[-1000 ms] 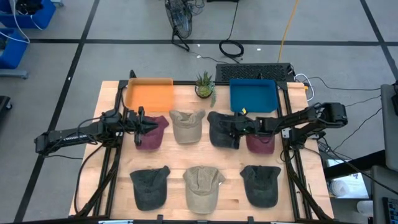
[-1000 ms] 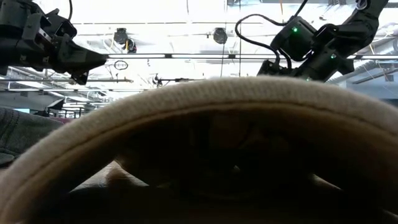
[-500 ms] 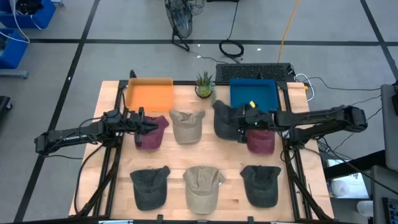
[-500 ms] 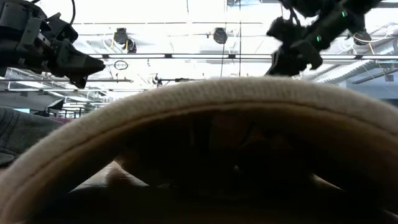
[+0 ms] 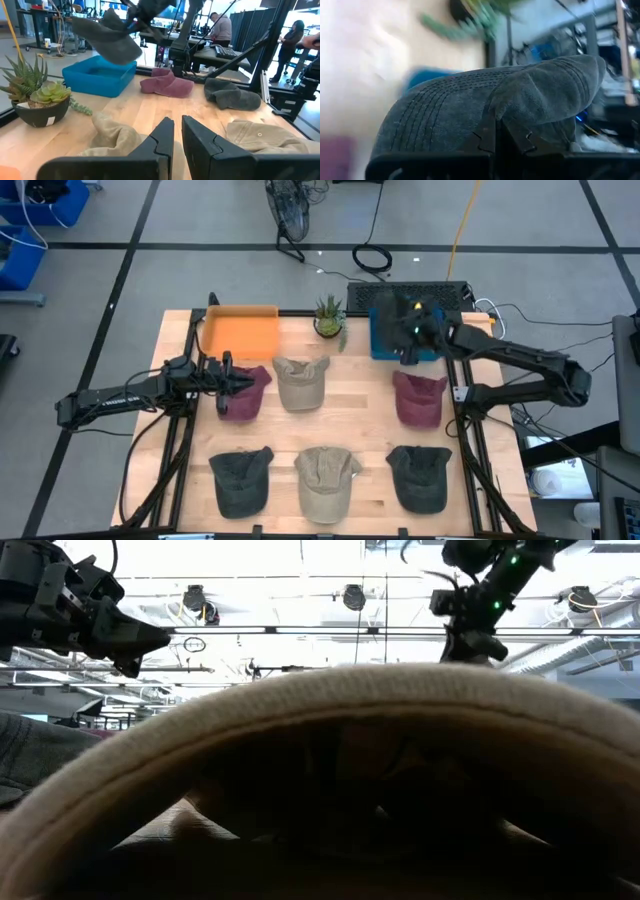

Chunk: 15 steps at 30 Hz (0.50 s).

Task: Pick & Place hat
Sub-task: Put the top black cap into the blue bin

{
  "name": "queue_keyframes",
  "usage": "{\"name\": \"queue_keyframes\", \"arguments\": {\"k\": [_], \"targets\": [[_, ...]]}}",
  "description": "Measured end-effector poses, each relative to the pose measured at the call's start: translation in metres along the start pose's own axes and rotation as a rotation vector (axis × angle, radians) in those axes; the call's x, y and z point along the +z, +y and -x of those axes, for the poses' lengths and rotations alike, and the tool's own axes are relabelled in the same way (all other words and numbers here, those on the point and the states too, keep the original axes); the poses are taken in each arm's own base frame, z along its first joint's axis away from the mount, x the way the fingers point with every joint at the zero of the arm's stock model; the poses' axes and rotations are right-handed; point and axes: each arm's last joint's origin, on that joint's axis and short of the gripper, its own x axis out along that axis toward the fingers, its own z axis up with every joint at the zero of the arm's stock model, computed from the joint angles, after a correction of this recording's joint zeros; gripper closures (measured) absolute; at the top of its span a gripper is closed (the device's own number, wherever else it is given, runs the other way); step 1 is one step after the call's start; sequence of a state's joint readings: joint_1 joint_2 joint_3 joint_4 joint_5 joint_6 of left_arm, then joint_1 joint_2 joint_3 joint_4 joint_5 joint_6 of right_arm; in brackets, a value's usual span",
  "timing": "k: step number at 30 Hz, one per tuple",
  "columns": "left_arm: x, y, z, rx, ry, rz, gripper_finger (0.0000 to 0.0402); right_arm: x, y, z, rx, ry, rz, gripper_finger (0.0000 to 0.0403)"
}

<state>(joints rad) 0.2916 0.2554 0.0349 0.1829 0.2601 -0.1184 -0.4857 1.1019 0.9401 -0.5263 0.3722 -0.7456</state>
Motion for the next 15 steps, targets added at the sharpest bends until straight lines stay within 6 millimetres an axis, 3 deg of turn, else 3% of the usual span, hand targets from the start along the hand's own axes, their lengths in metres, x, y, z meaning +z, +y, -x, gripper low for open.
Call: {"name": "queue_keyframes", "arguments": {"k": [7, 15], "targets": [[-0.001, 0.0, 0.0, 0.001, 0.009, -0.005, 0.036, -0.024, -0.019, -0.014, 0.069, -0.051, -0.068, 0.0401], [-0.001, 0.0, 0.0, 0.002, 0.015, -0.001, 0.036, -0.054, 0.002, -0.042, 0.06, -0.025, -0.044, 0.0401]]}}
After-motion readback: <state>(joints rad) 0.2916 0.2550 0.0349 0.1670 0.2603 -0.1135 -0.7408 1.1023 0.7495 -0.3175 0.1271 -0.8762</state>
